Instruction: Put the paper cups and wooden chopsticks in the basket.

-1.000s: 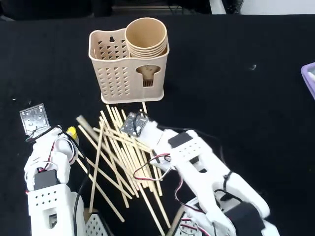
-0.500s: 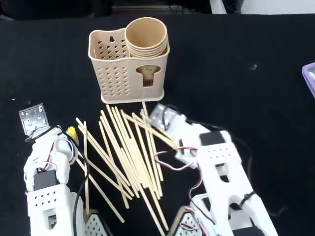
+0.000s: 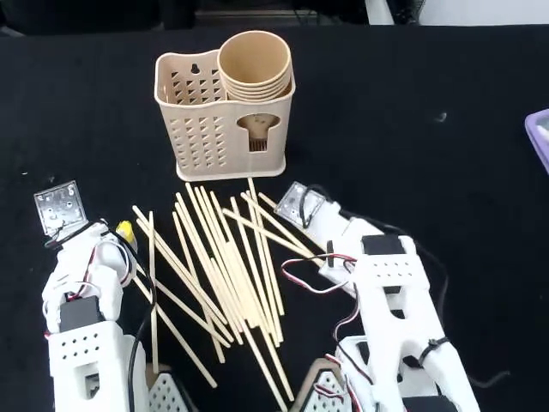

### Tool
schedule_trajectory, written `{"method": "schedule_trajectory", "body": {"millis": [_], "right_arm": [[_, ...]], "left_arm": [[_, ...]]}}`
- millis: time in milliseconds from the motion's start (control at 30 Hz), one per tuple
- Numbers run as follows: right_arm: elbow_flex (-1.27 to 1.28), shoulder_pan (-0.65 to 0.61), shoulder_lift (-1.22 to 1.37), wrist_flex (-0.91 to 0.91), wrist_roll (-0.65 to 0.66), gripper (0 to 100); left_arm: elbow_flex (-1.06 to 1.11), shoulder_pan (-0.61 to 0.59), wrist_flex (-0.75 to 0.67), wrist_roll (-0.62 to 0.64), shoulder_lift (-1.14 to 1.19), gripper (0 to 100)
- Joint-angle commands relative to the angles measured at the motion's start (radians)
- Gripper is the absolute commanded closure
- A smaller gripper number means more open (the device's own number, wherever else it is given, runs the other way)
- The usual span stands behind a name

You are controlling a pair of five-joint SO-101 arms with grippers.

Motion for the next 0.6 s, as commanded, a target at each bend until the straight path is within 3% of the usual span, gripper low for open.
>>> {"method": "schedule_trajectory", "body": {"millis": [0,233,567], "right_arm": [[-0.005,-0.043,0.005,-0.051,-0.043,85.2],[-0.05,-0.282,0.007,-0.055,-0.249,83.9],[-0.058,-0.302,0.007,-0.061,-0.25,83.9]], "left_arm": [[-0.008,0.008,-0.017,0.002,-0.012,81],[-0.007,0.007,-0.018,0.002,-0.012,81],[-0.007,0.008,-0.018,0.002,-0.012,81]]}}
